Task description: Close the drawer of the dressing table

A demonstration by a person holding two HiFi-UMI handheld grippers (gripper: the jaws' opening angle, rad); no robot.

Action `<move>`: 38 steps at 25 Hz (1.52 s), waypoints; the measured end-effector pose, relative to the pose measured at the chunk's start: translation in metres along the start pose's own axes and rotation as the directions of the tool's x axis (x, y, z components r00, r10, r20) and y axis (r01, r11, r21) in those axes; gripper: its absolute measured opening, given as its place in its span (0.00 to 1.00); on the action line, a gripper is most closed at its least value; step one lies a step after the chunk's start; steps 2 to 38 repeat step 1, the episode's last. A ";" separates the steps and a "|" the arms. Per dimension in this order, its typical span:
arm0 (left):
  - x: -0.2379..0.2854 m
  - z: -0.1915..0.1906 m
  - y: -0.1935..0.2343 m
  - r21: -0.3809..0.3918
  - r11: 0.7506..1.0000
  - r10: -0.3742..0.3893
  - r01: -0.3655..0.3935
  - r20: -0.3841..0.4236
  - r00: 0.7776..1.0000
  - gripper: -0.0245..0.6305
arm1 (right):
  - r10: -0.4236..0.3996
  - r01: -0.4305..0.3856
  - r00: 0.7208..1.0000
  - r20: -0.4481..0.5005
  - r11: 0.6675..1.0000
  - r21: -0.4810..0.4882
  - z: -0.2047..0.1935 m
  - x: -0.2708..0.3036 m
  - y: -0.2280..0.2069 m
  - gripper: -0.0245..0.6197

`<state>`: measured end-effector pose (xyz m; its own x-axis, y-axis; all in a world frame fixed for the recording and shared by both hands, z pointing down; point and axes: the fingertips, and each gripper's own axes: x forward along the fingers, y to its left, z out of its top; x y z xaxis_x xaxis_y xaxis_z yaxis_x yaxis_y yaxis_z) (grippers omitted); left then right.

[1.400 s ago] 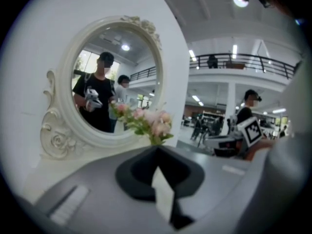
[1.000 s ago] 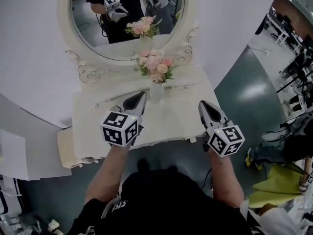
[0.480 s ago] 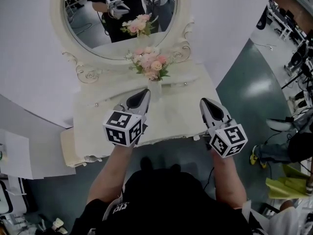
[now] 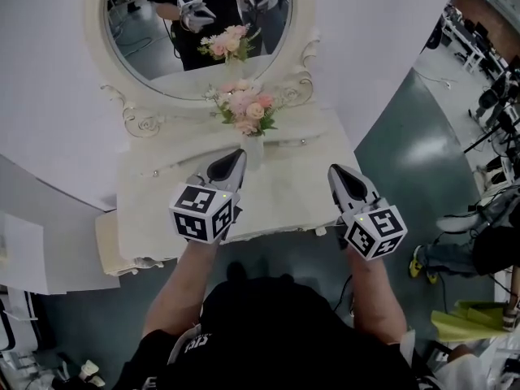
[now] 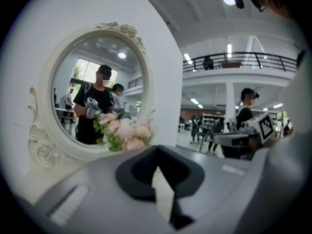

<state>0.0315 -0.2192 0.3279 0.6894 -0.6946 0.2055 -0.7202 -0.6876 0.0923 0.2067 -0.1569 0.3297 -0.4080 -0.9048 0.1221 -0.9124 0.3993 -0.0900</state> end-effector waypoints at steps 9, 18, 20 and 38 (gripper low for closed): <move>0.001 0.000 0.000 0.000 1.000 -0.002 0.002 0.000 1.000 0.05 | 0.000 0.000 1.000 0.000 1.000 0.001 0.000 0.000 -0.001 0.03; 0.001 0.000 0.000 0.000 1.000 -0.002 0.002 0.000 1.000 0.05 | 0.000 0.000 1.000 0.000 1.000 0.001 0.000 0.000 -0.001 0.03; 0.001 0.000 0.000 0.000 1.000 -0.002 0.002 0.000 1.000 0.05 | 0.000 0.000 1.000 0.000 1.000 0.001 0.000 0.000 -0.001 0.03; 0.001 0.000 0.000 0.000 1.000 -0.002 0.002 0.000 1.000 0.05 | 0.000 0.000 1.000 0.000 1.000 0.001 0.000 0.000 -0.001 0.03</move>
